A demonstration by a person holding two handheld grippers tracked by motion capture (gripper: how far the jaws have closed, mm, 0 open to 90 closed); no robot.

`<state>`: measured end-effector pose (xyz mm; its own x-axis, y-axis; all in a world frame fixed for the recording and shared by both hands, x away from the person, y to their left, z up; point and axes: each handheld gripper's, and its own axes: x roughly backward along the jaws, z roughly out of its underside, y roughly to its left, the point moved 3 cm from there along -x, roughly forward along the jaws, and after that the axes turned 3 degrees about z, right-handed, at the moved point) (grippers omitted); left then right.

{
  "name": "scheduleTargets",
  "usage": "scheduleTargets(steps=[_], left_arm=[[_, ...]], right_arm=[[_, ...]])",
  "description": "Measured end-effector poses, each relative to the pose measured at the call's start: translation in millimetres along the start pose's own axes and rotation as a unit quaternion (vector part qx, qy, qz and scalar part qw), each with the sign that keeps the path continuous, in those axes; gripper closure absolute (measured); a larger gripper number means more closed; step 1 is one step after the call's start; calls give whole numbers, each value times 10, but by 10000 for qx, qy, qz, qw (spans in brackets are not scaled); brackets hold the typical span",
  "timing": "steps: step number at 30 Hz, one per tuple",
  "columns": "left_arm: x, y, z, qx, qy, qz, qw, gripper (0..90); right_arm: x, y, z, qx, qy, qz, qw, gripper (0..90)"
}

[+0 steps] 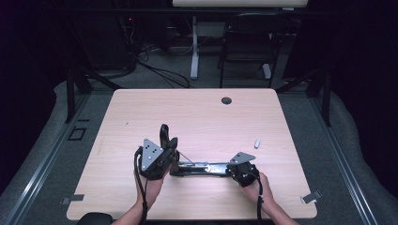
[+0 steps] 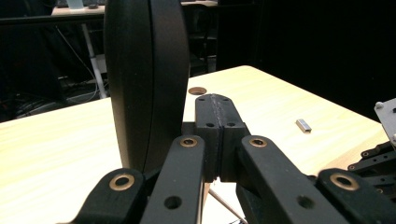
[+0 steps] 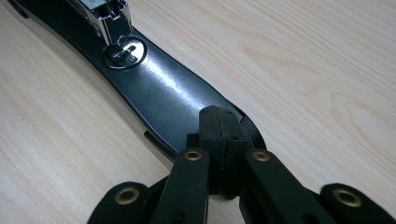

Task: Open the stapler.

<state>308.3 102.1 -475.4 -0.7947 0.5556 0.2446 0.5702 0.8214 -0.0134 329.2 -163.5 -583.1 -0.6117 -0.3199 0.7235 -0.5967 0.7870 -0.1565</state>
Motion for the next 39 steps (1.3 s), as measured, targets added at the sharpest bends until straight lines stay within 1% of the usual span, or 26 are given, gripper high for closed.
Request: scheduleTargets(steps=[3,4,5,6,8,9,11,12,13,14,15,17,22,30,33,35,36,37,39], left_arm=[[24,30,6,19,8,-37,10000,899],[36,47,8,41,19,-124,9999,898],[50,87,7,108,6,-220,9997,888],[62,132,6,184,7,-266,9995,888],[100,305,11,541,10,-400,9977,889],[113,379,25,697,74,-430,9966,889],[146,535,93,909,256,-537,9941,892],[146,535,93,909,256,-537,9941,897],[161,582,127,905,359,-600,9934,897],[163,606,145,969,409,-587,9927,898],[165,616,154,997,422,-563,9925,900],[169,610,154,942,471,-585,9927,899],[165,608,152,889,509,-609,9929,898],[172,602,132,833,524,-537,9937,869],[172,607,125,804,567,-438,9942,847],[177,614,117,759,620,-303,9947,838],[180,616,115,733,657,-240,9949,827],[189,614,109,731,668,-124,9950,813],[204,617,103,682,734,20,9950,772]], right_arm=[[1,-2,1,1,8,12,10000,900],[0,0,0,-6,2,2,10000,900],[0,0,0,-6,3,0,10000,900],[0,0,0,-6,3,0,10000,900],[0,1,0,-4,2,2,10000,900],[1,-1,0,11,14,19,10000,900],[-2,-1,-3,5,-11,11,10000,900],[-2,-1,-3,5,-11,11,10000,900],[1,0,-2,11,30,21,10000,900],[0,-1,-3,11,24,15,10000,900],[0,0,-3,10,23,18,10000,900],[0,1,-3,5,25,20,10000,900],[1,0,-3,14,31,20,10000,900],[2,-3,-10,66,60,30,10000,900],[5,-9,-14,86,106,-14,9999,900],[3,-11,-14,90,97,-20,9999,900],[6,-17,-15,112,119,-62,9998,900],[6,-20,-17,106,124,-67,9998,900],[6,-22,-18,134,126,-67,9998,900]])
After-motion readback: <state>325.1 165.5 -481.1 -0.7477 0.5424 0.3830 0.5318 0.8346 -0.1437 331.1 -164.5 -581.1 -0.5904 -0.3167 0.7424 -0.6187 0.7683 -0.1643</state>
